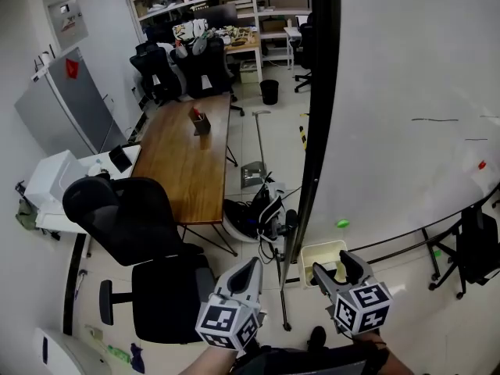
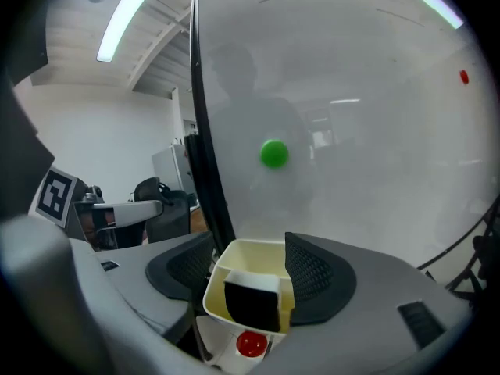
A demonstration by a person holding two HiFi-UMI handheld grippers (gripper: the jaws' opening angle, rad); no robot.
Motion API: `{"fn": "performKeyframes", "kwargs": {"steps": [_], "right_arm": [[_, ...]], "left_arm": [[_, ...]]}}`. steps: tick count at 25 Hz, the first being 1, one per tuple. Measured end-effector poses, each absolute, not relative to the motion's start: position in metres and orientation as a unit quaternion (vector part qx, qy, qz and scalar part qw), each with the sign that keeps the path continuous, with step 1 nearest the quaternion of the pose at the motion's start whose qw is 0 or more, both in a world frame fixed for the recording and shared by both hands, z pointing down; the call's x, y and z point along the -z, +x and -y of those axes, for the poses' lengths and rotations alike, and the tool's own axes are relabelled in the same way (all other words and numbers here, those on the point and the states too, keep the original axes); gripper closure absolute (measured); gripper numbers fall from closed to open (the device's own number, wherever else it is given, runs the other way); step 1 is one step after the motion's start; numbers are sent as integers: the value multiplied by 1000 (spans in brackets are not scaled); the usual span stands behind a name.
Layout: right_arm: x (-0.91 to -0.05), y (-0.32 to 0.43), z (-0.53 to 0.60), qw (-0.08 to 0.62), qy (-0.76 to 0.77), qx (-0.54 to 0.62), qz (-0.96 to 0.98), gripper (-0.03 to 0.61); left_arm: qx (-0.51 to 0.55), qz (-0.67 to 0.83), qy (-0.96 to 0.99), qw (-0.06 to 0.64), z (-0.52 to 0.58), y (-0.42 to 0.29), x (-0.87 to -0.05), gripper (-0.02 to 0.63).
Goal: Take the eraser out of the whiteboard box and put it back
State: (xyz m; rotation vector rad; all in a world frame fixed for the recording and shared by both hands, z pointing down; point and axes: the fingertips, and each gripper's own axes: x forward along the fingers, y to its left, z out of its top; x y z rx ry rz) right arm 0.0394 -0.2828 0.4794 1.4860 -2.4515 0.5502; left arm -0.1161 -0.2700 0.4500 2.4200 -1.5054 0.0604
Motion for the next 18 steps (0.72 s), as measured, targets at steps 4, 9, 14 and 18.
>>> {"fn": "performKeyframes", "kwargs": {"steps": [4,9,14,18], "right_arm": [[-515,35,288,126,524,-196,819,268],[-527,35,303,128,544,-176,811,265],[-539,33,304,135,552,-182,802,265],[-546,35,305,139,562,-190,793,266]], "left_arm": [[-45,517,838,170,274,-119,-491,586],[-65,505,839,195,281,-114,-527,586],[-72,495,840,210,288,-111,-547,586],[-74,482,847,213,290,-101,-549,586]]}}
